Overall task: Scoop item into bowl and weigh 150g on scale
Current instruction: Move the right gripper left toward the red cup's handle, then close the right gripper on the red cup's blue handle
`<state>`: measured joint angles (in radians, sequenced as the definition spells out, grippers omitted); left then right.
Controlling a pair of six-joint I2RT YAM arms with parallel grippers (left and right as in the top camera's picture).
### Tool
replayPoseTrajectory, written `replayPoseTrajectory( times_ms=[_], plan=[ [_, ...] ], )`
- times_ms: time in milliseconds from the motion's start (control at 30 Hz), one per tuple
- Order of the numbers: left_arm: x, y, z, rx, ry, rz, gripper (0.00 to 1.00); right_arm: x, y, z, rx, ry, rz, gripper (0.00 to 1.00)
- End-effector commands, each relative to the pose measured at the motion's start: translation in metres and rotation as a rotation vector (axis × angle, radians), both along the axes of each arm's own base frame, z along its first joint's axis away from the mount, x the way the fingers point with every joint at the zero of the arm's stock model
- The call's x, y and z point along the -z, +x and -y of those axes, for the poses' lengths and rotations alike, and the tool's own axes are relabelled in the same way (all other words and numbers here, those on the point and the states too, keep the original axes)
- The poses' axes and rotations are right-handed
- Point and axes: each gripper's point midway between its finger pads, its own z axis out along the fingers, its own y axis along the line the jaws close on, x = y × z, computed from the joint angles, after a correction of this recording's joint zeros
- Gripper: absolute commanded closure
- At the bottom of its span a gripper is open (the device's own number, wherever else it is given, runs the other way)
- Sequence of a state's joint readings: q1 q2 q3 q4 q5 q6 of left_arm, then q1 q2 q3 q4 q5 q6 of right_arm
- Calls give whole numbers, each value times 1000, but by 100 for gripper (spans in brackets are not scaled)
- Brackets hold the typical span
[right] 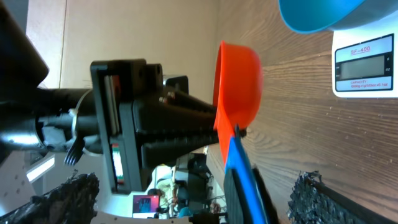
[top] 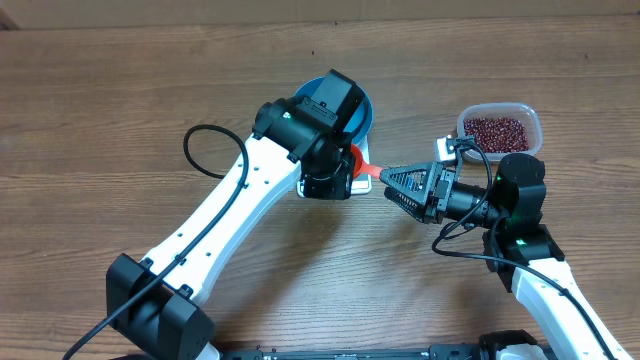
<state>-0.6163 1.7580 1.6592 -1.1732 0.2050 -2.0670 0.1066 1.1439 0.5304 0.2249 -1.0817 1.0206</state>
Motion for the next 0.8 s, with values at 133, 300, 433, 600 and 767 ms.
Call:
replayPoseTrajectory(
  times_ms=[133, 300, 433, 600, 767],
  plan=[
    [-9, -7, 10, 14, -20, 9, 96, -8, 10, 1, 44, -13, 35, 17],
    [-9, -6, 11, 15, -23, 12, 96, -7, 10, 2, 47, -15, 38, 29],
    [-10, -4, 13, 15, -31, 23, 96, -6, 12, 3, 60, -21, 34, 34],
    [-11, -1, 15, 15, -39, 35, 96, -5, 16, 4, 84, -25, 28, 33],
    [-17, 11, 22, 13, -72, 87, 96, -3, 23, 8, 129, -39, 30, 33]
  ],
)
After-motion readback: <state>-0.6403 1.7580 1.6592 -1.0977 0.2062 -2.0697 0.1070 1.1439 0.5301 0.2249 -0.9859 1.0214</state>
